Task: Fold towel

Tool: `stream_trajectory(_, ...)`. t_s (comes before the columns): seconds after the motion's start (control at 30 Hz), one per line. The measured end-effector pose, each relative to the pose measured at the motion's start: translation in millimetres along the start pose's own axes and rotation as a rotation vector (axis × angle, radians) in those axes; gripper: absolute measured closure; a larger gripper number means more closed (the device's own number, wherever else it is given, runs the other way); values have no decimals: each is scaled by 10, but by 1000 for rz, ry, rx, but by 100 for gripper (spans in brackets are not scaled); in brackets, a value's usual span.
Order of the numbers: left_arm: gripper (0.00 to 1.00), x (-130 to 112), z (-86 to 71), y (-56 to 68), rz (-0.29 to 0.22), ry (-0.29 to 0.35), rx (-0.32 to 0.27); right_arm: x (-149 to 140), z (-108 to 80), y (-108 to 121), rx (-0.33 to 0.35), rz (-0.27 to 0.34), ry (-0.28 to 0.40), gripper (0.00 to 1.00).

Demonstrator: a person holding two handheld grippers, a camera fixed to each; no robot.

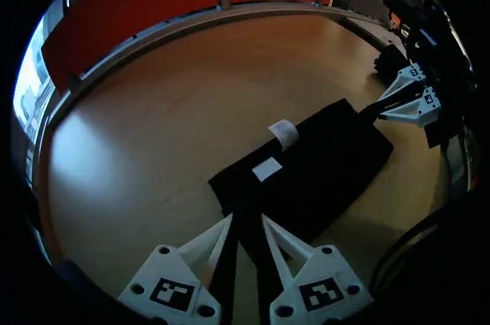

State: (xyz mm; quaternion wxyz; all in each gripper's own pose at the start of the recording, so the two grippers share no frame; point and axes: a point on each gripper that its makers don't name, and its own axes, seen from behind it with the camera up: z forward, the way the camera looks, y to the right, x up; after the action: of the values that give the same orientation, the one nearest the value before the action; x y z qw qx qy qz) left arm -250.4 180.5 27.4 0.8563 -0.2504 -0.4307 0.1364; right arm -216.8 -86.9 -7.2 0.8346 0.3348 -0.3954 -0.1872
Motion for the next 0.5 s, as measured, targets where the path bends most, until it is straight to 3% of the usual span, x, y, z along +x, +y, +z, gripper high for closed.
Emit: stream_trajectory(0.5,68,-69,244,-203,-14,-17,77,-67,208,207,-62,33,-21,55)
